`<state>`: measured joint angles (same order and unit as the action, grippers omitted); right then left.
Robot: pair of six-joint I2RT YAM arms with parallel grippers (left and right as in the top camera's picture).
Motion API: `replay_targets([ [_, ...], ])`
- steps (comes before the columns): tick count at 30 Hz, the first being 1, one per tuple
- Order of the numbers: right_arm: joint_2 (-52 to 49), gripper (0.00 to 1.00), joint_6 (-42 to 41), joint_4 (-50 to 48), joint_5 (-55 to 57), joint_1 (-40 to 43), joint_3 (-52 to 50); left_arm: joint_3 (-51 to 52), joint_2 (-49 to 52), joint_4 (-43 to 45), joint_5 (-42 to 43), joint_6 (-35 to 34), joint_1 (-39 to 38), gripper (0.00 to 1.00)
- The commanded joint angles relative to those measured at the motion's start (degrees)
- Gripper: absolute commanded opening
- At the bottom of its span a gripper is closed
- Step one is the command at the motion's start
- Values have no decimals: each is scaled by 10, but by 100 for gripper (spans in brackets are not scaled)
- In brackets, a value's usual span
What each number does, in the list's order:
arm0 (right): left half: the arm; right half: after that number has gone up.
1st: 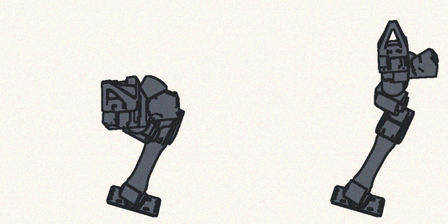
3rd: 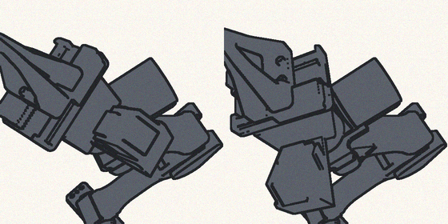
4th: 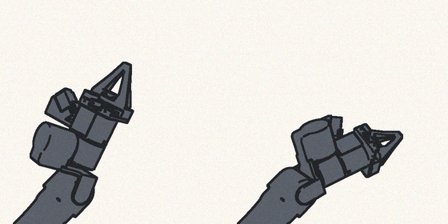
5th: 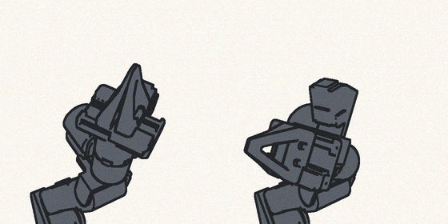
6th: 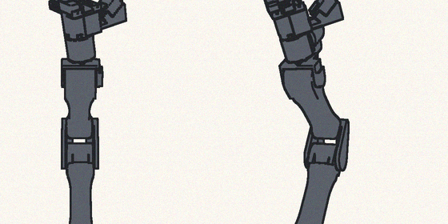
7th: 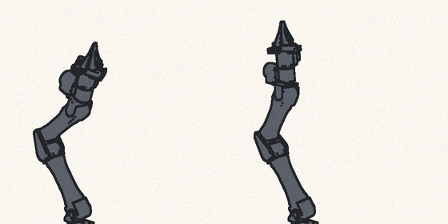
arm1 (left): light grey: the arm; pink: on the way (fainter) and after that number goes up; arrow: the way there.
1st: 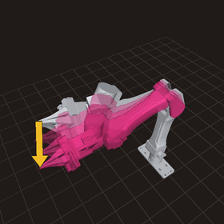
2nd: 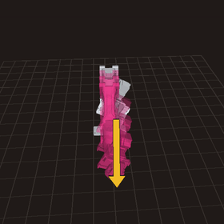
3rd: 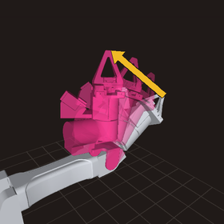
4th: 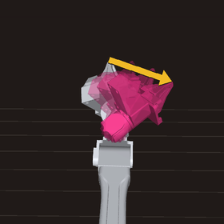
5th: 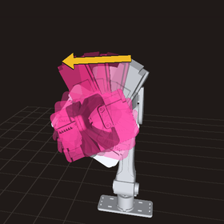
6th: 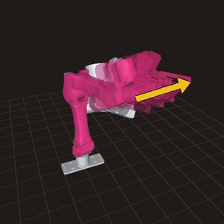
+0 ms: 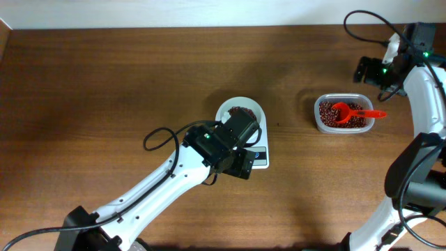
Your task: Scoop item into bowl and weigh 50g on scale
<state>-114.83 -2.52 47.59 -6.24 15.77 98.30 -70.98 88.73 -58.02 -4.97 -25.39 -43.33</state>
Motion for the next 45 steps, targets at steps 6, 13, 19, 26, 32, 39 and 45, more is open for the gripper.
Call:
replay_targets([
  [6,0,98,1,168,-103,-3,-6,3,2,-1,-7,-7,-2,99],
  [13,0,99,-9,61,-106,-6,-6,3,2,-1,-7,-7,-2,99],
  [19,0,99,-9,51,-113,-16,-6,3,2,-1,-7,-7,-2,99],
  [26,0,99,-9,51,-113,-16,-6,3,2,-1,-7,-7,-2,99],
  [32,0,99,-9,51,-113,-16,-6,3,2,-1,-7,-7,-2,99],
  [39,0,99,-9,51,-113,-16,-6,3,2,-1,-7,-7,-2,99],
  [45,0,99,-9,51,-113,-16,-6,3,2,-1,-7,-7,-2,99],
])
